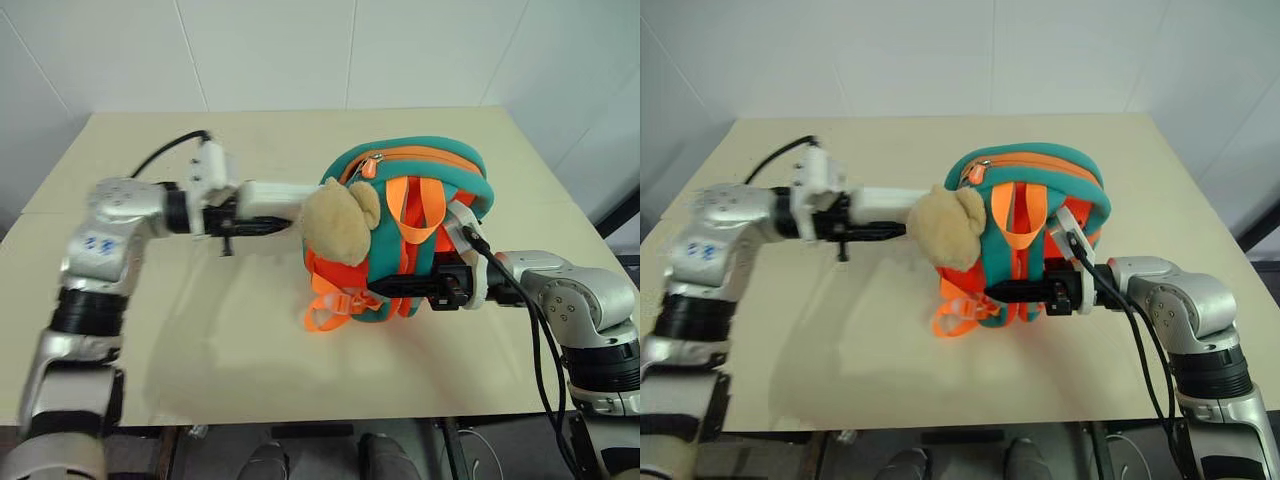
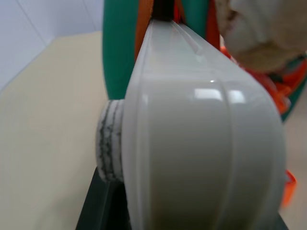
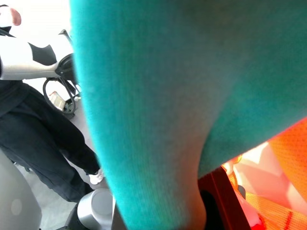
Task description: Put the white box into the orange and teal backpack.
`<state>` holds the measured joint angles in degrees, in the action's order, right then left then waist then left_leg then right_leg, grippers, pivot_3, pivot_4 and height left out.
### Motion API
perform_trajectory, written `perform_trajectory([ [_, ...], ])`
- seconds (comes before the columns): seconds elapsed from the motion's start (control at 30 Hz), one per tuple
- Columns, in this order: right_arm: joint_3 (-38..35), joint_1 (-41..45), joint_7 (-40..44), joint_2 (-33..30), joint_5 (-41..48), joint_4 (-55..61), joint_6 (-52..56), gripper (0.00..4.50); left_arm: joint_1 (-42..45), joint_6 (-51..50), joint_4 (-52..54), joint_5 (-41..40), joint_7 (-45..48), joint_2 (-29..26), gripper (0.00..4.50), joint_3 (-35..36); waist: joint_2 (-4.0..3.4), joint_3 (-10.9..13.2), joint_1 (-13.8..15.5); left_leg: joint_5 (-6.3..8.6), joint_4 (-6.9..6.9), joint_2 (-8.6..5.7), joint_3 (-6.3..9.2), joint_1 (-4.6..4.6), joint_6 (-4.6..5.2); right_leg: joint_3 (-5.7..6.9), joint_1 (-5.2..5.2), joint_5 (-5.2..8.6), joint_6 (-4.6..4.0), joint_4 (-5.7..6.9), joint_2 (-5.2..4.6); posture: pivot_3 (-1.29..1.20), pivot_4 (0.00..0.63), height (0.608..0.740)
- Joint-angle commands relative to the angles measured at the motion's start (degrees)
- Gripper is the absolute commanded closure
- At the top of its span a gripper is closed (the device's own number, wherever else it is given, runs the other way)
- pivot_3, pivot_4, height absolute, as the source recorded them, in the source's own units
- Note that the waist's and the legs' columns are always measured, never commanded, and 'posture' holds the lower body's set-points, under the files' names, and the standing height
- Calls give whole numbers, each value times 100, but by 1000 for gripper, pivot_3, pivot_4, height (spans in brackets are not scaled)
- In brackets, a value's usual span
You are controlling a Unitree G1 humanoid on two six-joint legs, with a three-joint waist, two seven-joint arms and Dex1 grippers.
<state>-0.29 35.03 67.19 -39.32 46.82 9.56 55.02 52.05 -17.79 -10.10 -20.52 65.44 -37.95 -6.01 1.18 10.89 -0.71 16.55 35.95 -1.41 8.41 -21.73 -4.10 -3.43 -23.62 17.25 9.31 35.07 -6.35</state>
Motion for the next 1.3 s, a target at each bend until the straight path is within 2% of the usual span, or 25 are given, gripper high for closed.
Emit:
perform_trajectory([
  [0.03,-20,92,1,67,97,132,-76,4497,682,-258,-422,465,-176,517,3295,-517,0,0,8,0,7,0,0,-5,0,0,-1,-1,2,0,0,0,150,740],
  [0.13,-28,70,-32,101,99,178,-72,4497,992,-140,-1010,678,-251,1146,3295,-748,0,0,-38,-3,14,-2,-1,-22,-5,-1,-10,-5,10,4,-1,0,150,740],
  [0.27,-93,3,-103,108,134,265,-49,4497,1287,37,-1780,848,-475,1749,3295,-664,0,0,-88,-5,17,-2,0,-41,-9,2,-23,-7,13,5,-2,0,150,740],
  [0.4,-162,-99,-209,106,192,378,-24,4500,1240,49,-1941,845,-488,1874,1986,-523,0,0,-79,-5,17,-3,0,-44,-10,2,-27,-7,14,6,-4,0,150,740],
  [0.6,-248,-263,-355,91,284,478,-28,4500,911,-114,-1166,453,-65,1257,425,-7,0,0,-107,-7,21,-5,0,-46,-12,-1,-36,-8,15,22,-5,0,150,740],
  [0.63,-237,-273,-367,96,282,465,-41,4500,873,-84,-1160,523,-18,1022,191,36,0,0,-102,-8,21,-5,0,-47,-14,-2,-41,-8,15,31,-5,0,150,740],
  [0.7,-213,-290,-382,102,278,439,-71,4500,815,84,-1246,663,72,592,191,111,0,0,-112,-10,22,-5,0,-48,-17,-3,-46,-8,14,38,-4,0,150,740],
  [0.8,-91,-264,-434,154,65,288,-266,4500,708,-21,-1258,400,521,-11,191,392,-1,0,-124,-17,23,-5,-1,-46,-29,-6,-53,-7,13,40,-3,0,150,740],
  [0.9,13,-230,-436,190,-101,135,-422,4500,504,-138,-1034,376,832,-430,191,412,-1,0,-98,-21,24,-5,0,-46,-26,-5,-57,-6,12,51,-2,0,150,740],
  [0.97,72,-210,-398,219,-196,55,-501,4500,212,-439,-554,-29,1126,-660,191,658,-1,0,-72,-22,27,-5,2,-46,-25,-5,-56,-6,12,55,-3,0,150,740],
  [1.17,186,-203,-299,233,-322,-54,-628,4500,-324,-1292,771,-946,995,-686,191,1161,2,2,-89,-24,31,-5,9,-56,-28,-3,-58,-7,12,75,-4,0,150,740],
  [1.3,244,-155,-298,278,-370,-135,-696,4500,-570,-1606,1679,-1293,412,-258,191,1112,2,2,-91,-24,31,-5,8,-54,-28,-5,-58,-7,12,75,-4,0,150,740],
])
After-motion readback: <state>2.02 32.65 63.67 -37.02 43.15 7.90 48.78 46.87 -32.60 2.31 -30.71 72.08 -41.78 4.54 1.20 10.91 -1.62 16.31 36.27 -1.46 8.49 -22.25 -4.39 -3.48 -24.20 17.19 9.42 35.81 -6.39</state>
